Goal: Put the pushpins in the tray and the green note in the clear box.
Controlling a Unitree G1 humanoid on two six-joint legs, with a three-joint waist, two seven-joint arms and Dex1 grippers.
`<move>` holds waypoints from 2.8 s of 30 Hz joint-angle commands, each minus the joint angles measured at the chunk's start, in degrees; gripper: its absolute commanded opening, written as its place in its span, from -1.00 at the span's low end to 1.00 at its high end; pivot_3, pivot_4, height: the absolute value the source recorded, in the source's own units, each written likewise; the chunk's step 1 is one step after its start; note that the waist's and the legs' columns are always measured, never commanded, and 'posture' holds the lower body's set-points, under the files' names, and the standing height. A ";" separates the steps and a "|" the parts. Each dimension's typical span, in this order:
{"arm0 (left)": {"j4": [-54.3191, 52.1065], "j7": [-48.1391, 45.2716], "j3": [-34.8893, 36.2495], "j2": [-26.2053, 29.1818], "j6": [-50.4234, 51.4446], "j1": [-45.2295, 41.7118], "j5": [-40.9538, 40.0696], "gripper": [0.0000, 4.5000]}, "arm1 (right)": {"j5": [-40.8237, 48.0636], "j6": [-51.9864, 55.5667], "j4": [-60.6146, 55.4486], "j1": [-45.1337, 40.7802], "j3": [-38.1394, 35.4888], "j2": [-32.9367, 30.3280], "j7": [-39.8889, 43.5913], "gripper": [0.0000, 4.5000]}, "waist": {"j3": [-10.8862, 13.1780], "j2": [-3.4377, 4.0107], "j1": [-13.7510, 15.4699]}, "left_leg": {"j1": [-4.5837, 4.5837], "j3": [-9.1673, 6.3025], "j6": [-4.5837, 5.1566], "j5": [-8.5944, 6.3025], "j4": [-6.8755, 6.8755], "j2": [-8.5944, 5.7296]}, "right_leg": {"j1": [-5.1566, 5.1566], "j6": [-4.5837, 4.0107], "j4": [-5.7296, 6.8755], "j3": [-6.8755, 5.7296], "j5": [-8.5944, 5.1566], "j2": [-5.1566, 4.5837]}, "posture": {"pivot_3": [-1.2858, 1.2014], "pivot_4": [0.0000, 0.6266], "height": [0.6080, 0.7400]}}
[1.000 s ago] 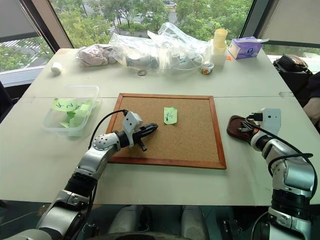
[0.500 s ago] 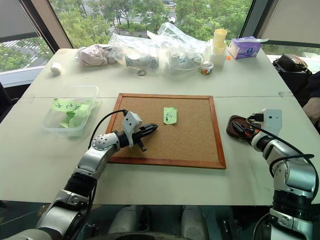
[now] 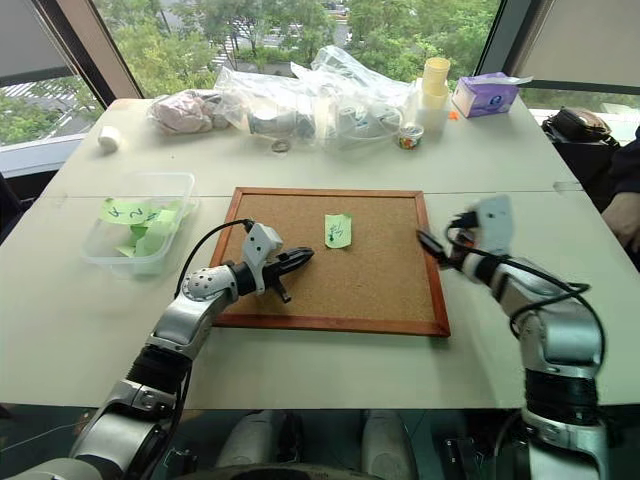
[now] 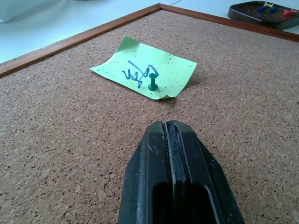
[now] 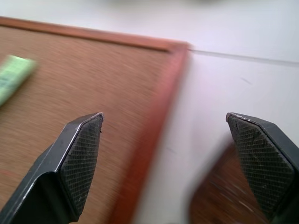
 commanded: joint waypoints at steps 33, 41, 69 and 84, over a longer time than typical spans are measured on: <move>-1.78 2.11 -0.31 1.28 4.34 5.58 1.30 -1.00 | -15.86 -17.64 19.94 -12.59 18.97 10.41 1.65 0.14 | 0.05 -0.12 -0.46 | -0.06 0.11 -0.31 0.17 -0.02 0.03 | -0.05 0.01 -0.02 -0.01 0.00 0.04 | 0.03 -0.52 1.00; -1.71 1.96 -0.58 1.17 4.41 5.56 1.33 -1.00 | -15.96 -17.37 18.48 -13.06 17.03 9.81 -0.04 0.14 | 0.05 -0.12 -0.44 | -0.06 0.11 -0.30 0.17 -0.03 0.03 | -0.05 0.01 -0.02 -0.01 0.00 0.03 | 0.03 -0.52 1.00; -1.46 2.03 -0.42 1.24 4.30 5.35 1.34 -1.00 | -16.16 -18.85 22.26 -10.68 19.36 11.29 3.58 -0.22 | 0.05 -0.12 -0.39 | -0.06 0.12 -0.16 0.09 -0.04 0.03 | -0.05 0.01 -0.02 -0.01 0.00 0.03 | 0.03 -0.52 1.00; -2.85 0.78 1.83 2.65 6.35 5.52 -1.08 -1.00 | -14.04 -12.07 5.58 -8.70 17.39 7.42 5.25 -0.99 | 0.07 -0.12 -0.11 | -0.20 0.12 -0.33 0.19 -0.04 0.02 | -0.18 0.01 -0.04 -0.01 0.00 0.01 | 0.03 -0.52 1.00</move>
